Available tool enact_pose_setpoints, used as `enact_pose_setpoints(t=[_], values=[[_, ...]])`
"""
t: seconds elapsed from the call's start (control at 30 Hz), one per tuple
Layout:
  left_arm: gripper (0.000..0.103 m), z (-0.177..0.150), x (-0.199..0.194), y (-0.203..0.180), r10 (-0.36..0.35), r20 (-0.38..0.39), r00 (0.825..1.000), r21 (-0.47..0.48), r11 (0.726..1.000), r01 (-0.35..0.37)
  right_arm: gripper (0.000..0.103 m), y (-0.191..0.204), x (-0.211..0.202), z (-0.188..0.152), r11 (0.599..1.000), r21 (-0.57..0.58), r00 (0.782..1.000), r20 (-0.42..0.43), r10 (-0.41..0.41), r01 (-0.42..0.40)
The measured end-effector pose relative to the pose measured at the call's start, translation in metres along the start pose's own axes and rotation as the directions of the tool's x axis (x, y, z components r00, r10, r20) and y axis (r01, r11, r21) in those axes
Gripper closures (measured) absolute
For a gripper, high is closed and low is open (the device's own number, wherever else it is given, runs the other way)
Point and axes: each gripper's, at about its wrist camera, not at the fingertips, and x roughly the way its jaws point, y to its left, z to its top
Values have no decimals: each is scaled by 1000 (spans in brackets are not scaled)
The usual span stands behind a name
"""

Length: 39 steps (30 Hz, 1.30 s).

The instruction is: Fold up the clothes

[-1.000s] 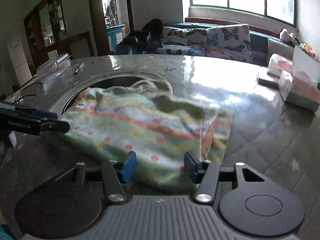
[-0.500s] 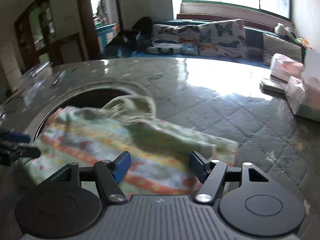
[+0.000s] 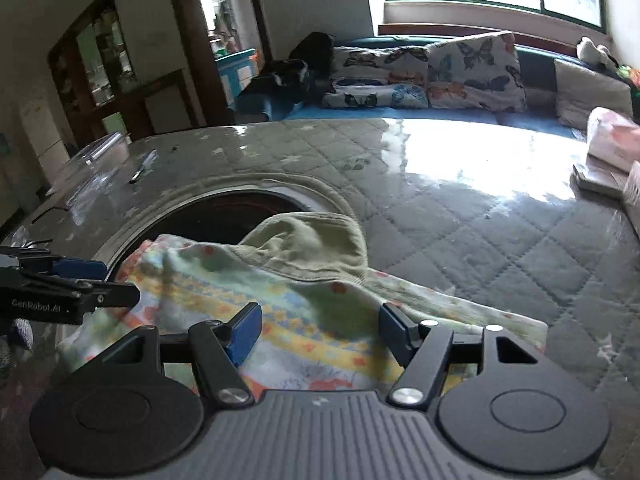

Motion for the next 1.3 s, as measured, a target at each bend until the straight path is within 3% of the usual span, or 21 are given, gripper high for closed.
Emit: enact_pose_setpoints(t=[0.2,0.33,0.43,0.73,0.97,1.3], values=[[26,16,16,-1,2,-8,1000,-3,1000,-2,34,-6,-4,5,1000,2,999,22,-23,23],[25,20,20,-9,-13,0,1000,16,1000,13,6,-4,-11,4,1000,6,999,43,-13,13],[25,21,29,-11,-2,-14,1000,24,1000,2,0,1,-14,3,1000,8,999,53,-11,10],[19,22,31,2,33,-24,999,4,999,-33,0,5,-15,2,998,55,997,73,-5,1],[0,11,7,-2,16,28,999,15,1000,-16,0,17,-28,-9,998,57,995,102,11,-16],[0,0,-27,2,3,88,996,8,1000,-4,0,47,-43,-27,999,-22,997,67,32,-31]])
